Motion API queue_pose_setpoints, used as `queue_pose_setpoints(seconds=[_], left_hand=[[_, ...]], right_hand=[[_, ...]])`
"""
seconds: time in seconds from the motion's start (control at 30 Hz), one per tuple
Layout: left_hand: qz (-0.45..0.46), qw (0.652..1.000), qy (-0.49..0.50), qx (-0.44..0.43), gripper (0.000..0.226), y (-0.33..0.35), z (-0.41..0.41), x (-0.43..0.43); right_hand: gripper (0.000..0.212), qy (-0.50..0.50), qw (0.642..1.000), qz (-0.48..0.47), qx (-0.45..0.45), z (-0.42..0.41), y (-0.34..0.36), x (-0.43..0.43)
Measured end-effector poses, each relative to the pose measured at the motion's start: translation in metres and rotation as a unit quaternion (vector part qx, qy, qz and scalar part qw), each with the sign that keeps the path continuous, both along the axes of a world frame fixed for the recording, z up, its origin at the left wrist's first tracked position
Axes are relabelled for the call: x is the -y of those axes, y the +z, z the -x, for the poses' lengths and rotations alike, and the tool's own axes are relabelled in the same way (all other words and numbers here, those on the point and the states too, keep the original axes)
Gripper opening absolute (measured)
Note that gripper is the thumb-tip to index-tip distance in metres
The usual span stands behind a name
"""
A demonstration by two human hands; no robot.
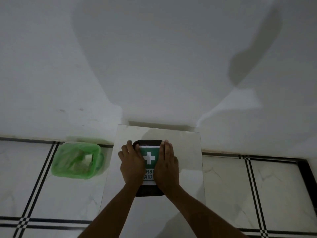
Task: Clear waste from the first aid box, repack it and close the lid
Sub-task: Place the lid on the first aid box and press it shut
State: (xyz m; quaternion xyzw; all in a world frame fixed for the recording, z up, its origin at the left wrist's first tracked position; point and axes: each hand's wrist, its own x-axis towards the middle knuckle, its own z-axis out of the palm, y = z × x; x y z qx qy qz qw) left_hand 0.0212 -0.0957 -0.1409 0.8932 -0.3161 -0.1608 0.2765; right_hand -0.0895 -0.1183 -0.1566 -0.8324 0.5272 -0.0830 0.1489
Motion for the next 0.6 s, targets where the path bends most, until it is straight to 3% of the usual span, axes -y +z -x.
queue_pose_setpoints(seconds=[0.07, 0.17, 0.3, 0.43, 0.6], left_hand=[[-0.016, 0.993, -0.105, 0.044, 0.057, -0.006, -0.002, -0.001], [-0.01, 0.983, -0.181, 0.015, 0.067, -0.014, -0.006, -0.003], [0.036, 0.982, -0.182, -0.046, 0.071, -0.011, -0.006, -0.002], [0.06, 0.982, -0.158, -0.085, 0.053, -0.015, -0.011, -0.004], [0.044, 0.983, -0.149, -0.097, 0.052, -0.011, -0.011, -0.001]], right_hand=[[0.084, 0.037, 0.999, -0.031, 0.016, 0.0, -0.003, 0.011], [0.081, 0.026, 0.996, -0.063, 0.062, -0.005, 0.003, 0.02], [0.053, -0.125, 0.969, -0.095, 0.192, -0.026, 0.008, 0.034], [0.032, -0.166, 0.951, -0.132, 0.224, -0.025, -0.005, 0.045], [0.019, -0.206, 0.921, -0.157, 0.292, -0.022, -0.011, 0.054]])
